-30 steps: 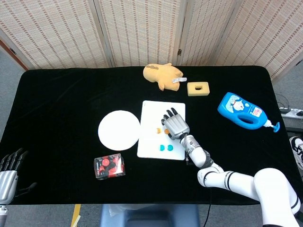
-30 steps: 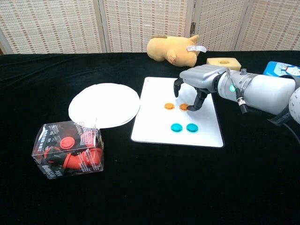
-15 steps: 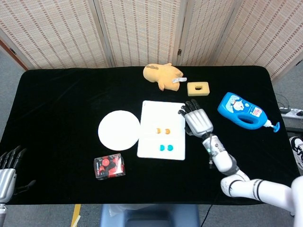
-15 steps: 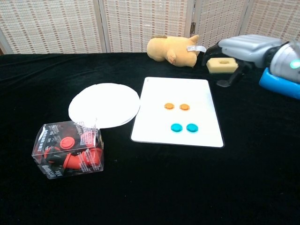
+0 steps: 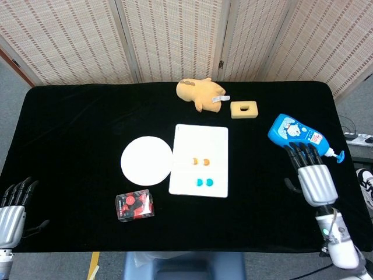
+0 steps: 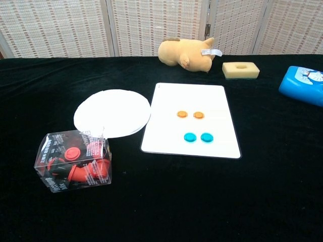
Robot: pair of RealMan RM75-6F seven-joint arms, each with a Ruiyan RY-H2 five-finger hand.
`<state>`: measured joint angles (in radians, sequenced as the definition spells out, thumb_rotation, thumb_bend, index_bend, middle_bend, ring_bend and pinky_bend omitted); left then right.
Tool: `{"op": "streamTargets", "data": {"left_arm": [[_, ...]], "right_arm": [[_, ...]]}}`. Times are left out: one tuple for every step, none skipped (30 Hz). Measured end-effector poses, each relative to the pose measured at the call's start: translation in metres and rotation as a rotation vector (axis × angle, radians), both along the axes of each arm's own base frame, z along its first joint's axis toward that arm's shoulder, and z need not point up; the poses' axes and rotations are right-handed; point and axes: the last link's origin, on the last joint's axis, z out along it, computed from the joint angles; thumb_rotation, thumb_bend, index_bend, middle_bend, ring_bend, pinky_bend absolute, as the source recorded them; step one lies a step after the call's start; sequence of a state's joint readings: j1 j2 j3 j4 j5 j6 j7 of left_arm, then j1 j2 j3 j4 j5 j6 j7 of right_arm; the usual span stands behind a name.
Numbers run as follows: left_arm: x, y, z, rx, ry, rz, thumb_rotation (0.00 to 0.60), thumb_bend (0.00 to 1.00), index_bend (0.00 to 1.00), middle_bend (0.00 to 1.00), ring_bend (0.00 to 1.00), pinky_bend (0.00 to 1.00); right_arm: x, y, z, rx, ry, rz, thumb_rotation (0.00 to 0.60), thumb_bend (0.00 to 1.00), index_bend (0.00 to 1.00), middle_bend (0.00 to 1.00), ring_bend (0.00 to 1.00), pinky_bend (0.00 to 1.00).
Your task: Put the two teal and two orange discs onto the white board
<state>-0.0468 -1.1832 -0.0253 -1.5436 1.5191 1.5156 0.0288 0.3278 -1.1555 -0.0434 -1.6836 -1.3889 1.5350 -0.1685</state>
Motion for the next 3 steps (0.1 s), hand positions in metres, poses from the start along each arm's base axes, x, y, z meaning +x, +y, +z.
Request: {"op": "streamTargets", "data": {"left_arm": [[0.001,0.000,0.000,0.001,0.002,0.000,0.600,0.13,0.00,0.00,0.00,0.00],[0.002,0.000,0.000,0.002,0.004,0.000,0.600,0.13,0.00,0.00,0.00,0.00],[0.003,0.001,0.000,0.004,0.005,0.000,0.600,0.13,0.00,0.00,0.00,0.00]], "right_arm": [[-0.005,0.008,0.003,-0.009,-0.015,-0.009,0.600,0.27,0.00,0.03,0.01,0.00],[-0.009,0.015,0.007,-0.018,-0.027,-0.017,0.600,0.27,0.00,0.03,0.01,0.00],[-0.014,0.024,0.010,-0.029,-0.040,-0.027,0.600,0.27,0.00,0.03,0.01,0.00]]}}
